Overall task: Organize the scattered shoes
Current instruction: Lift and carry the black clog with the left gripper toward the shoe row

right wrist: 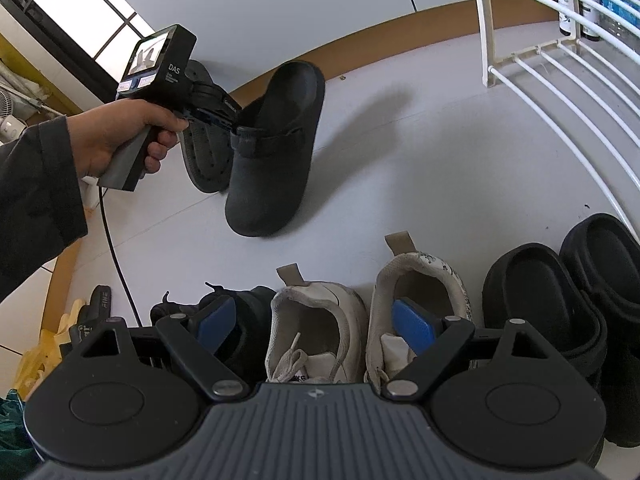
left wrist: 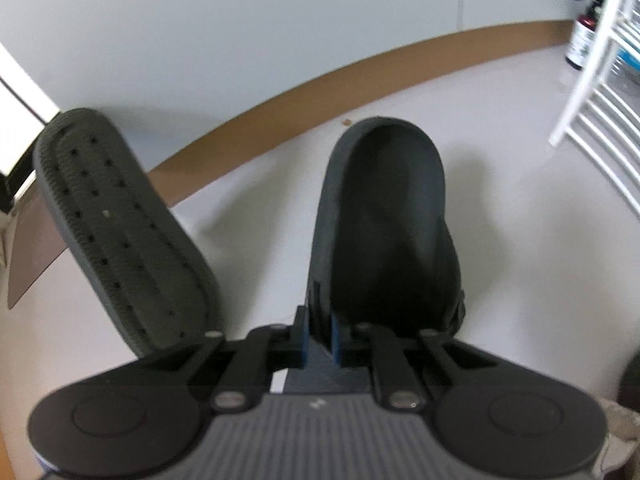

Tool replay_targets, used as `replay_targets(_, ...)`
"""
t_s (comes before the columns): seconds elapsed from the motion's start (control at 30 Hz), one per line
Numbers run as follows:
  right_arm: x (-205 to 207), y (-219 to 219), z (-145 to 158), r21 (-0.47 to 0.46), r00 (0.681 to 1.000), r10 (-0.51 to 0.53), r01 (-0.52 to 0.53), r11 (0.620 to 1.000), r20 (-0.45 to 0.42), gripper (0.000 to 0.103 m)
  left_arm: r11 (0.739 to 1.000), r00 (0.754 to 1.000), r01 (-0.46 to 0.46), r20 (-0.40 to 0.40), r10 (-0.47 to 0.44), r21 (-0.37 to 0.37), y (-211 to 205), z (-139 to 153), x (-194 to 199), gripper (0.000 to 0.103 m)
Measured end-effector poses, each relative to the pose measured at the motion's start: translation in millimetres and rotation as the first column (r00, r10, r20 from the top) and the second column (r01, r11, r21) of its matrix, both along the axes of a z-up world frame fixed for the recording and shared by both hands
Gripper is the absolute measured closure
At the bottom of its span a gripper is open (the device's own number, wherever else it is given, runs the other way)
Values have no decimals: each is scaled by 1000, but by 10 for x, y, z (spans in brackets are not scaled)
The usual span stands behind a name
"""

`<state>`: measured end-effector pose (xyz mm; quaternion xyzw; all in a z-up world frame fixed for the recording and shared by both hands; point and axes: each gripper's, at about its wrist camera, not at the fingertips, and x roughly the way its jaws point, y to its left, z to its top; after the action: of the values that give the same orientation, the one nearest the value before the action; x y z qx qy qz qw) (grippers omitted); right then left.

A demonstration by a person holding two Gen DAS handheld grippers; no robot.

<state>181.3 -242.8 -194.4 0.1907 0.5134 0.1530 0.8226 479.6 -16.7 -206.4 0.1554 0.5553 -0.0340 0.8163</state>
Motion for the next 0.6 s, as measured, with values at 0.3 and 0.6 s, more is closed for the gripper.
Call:
replay_targets(0.3,-7,-67,-39,7,1000,-13,14,1000,-15,13,997,998,62,-21,-63,-35,-240,-195,-174,91)
replay_targets(0.6,-12,-80,-57,4,1000,-16,16,1000,-18,13,995,998,55,-34,-59,-87,-389,-248,-162,89)
